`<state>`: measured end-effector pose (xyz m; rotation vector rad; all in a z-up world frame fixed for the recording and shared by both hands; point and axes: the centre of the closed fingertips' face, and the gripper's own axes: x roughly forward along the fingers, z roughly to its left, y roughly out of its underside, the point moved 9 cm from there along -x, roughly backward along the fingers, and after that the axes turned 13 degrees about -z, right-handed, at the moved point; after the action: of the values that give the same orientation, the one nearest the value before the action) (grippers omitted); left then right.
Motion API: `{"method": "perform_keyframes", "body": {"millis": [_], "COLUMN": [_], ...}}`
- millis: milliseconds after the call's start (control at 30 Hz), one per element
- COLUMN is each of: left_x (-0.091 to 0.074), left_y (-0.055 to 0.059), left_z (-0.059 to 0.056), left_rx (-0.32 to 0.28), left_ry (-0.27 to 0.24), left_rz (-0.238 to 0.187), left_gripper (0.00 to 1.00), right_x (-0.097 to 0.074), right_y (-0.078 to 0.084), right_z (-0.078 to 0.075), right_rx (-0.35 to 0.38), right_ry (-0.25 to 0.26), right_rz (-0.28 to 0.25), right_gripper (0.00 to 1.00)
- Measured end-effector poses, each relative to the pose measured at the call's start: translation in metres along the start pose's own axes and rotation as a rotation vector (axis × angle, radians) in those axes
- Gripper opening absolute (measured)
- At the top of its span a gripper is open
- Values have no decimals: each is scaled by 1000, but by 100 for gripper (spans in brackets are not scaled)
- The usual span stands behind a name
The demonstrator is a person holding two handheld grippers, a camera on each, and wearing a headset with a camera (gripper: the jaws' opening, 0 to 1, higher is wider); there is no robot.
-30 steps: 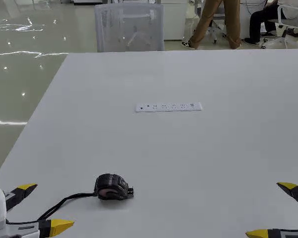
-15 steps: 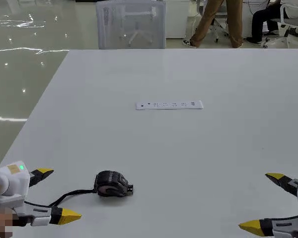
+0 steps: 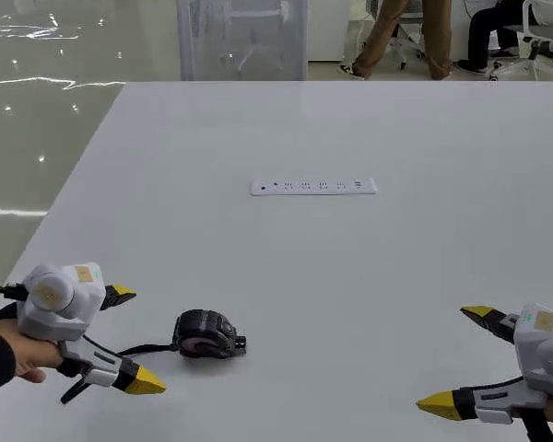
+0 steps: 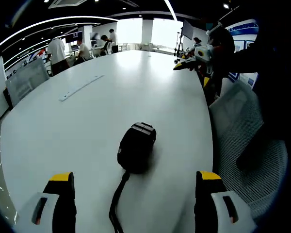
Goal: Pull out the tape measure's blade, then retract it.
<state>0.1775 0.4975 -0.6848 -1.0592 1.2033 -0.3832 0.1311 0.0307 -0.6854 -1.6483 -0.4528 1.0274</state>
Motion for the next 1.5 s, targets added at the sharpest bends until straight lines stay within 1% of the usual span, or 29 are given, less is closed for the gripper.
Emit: {"method": "perform_keyframes", "body": {"millis": [33,100,233,333,367,400,433,533,567,633,667,700,767,833,867,900,967,1033,1100,1133,1200,1233,1267,1300,1333,1400,1433,1500], "left_x": [5,12,29,38,41,45,48,57,59,63,64,65,69,73,75,77,80,83,86,88,90,91,92,93,93,94,94,94], "left_y": [-1,-2,-9,-12,-11,-11,-9,-11,-14,-16,-17,-18,-20,-21,-22,-24,-28,-30,-31,-30,-29,-28,-28,-28,-28,-28,-28,-27], "left_z": [1,0,-1,-1,1,0,3,4,4,4,4,3,3,2,3,2,2,3,5,5,5,3,3,4,5,5,6,5], "left_rx": [27,30,72,102,110,130,140,150,168,181,185,195,208,231,248,265,287,300,307,314,330,328,330,327,323,322,324,329], "left_ry": [15,33,74,103,114,139,145,175,183,198,213,227,239,261,264,264,273,275,282,294,307,325,334,340,322,329,327,330], "left_rz": [22,32,62,87,95,111,120,141,149,157,146,131,142,146,145,157,162,166,177,193,216,233,232,246,262,262,266,269], "left_gripper": [100,100,99,99,97,96,95,94,92,90,88,86,77,73,70,68,63,62,60,58,56,53,49,45,42,38,36,35], "right_x": [4,10,28,40,43,47,49,61,65,73,76,79,87,95,99,104,114,121,131,137,145,149,153,157,160,167,170,177], "right_y": [0,0,-2,0,0,-1,-1,-2,-4,-7,-9,-11,-15,-19,-21,-23,-27,-29,-32,-33,-35,-36,-37,-39,-40,-44,-45,-49], "right_z": [0,-1,6,7,8,9,9,8,8,6,6,5,5,5,5,6,8,9,11,12,13,15,17,19,21,24,25,27], "right_rx": [-1,0,18,19,21,23,23,7,-1,-12,-16,-20,-29,-37,-45,-56,-72,-84,-110,-110,-111,-119,-126,-135,-140,-151,-151,-164], "right_ry": [-6,-15,-32,-44,-49,-55,-60,-80,-90,-108,-115,-122,-141,-163,-173,-189,-215,-238,-262,-269,-280,-293,-300,-313,-320,-344,-347,-362], "right_rz": [-2,-2,-8,-10,-8,-6,-6,1,5,5,7,10,12,9,9,11,17,21,12,19,28,36,37,41,43,45,44,42], "right_gripper": [100,100,100,100,100,100,100,100,100,100,100,100,100,100,100,100,100,100,100,100,100,100,100,100,99,98,98,98]}}
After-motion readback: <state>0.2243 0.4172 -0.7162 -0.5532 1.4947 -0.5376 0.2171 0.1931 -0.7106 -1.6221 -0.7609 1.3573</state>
